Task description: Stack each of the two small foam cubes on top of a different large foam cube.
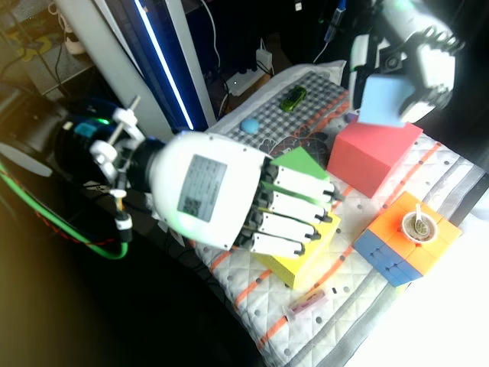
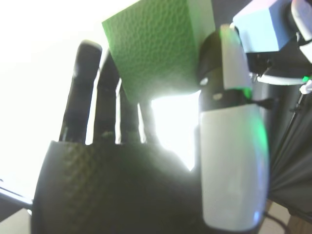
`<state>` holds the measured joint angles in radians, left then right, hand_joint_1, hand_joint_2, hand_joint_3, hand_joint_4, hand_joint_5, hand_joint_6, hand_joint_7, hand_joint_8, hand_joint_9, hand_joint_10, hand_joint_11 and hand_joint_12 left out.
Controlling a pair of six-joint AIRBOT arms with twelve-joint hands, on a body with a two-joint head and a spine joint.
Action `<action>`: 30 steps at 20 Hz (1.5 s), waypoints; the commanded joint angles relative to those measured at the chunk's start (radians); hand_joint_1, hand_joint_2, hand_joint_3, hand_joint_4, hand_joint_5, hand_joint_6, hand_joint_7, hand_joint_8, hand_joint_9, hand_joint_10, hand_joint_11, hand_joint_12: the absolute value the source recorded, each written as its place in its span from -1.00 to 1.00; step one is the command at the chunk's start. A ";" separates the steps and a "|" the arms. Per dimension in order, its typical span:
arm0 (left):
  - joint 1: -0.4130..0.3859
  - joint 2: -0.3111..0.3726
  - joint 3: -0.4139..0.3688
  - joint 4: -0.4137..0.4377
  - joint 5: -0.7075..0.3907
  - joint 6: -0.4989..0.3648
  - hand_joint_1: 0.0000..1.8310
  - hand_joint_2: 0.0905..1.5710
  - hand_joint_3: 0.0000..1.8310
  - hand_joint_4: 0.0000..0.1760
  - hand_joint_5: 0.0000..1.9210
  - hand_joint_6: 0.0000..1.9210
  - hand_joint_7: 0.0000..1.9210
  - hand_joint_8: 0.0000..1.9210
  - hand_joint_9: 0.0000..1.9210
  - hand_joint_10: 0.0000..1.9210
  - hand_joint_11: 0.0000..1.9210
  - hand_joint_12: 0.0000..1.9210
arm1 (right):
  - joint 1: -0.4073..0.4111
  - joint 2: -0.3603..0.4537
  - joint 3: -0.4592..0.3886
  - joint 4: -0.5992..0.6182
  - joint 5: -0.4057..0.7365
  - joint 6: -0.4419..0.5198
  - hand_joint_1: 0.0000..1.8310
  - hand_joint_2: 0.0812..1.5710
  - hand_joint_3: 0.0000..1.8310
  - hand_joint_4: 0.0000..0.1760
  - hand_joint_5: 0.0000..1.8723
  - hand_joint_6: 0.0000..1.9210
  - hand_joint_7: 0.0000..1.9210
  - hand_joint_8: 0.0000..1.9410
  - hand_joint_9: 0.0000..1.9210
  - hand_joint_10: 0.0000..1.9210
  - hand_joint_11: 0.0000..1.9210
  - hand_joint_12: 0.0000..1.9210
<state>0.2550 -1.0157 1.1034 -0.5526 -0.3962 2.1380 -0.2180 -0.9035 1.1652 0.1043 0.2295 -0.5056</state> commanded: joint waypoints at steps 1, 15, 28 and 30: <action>-0.002 0.002 0.004 0.018 -0.108 -0.001 0.19 0.48 -1.00 -1.00 -0.63 -0.57 -0.56 -0.58 -0.58 -0.03 -0.71 0.73 | 0.008 0.007 0.006 0.008 0.114 0.004 0.41 0.61 -1.00 -1.00 -0.80 0.54 -0.34 0.60 -0.59 0.68 -0.65 1.00; 0.030 0.023 -0.030 0.026 -0.173 0.000 -0.49 0.37 -1.00 0.93 -1.00 -1.00 -1.00 -1.00 -1.00 -1.00 -1.00 -0.99 | -0.030 0.057 -0.010 0.058 0.109 0.004 -0.48 0.37 -1.00 0.42 -1.00 -1.00 -1.00 -1.00 -1.00 -1.00 -1.00 -0.14; 0.132 0.214 -0.213 0.179 -0.527 -0.165 -0.52 0.29 -1.00 0.99 -1.00 -1.00 -1.00 -1.00 -1.00 -1.00 -0.99 -1.00 | -0.063 0.289 -0.231 0.030 0.408 0.004 -0.52 0.31 -1.00 0.25 -1.00 -1.00 -1.00 -1.00 -1.00 -1.00 -1.00 -0.33; 0.184 0.242 -0.237 0.220 -0.610 -0.254 -0.51 0.29 -1.00 0.95 -1.00 -1.00 -1.00 -1.00 -1.00 -1.00 -1.00 -1.00 | -0.122 0.310 -0.234 -0.052 0.506 0.004 -0.50 0.34 -1.00 0.08 -1.00 -1.00 -1.00 -1.00 -1.00 -1.00 -1.00 -0.61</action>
<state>0.4553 -0.7776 0.8646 -0.3664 -0.8570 1.8851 -0.3706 -0.6003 0.9279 0.0303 0.5793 -0.5064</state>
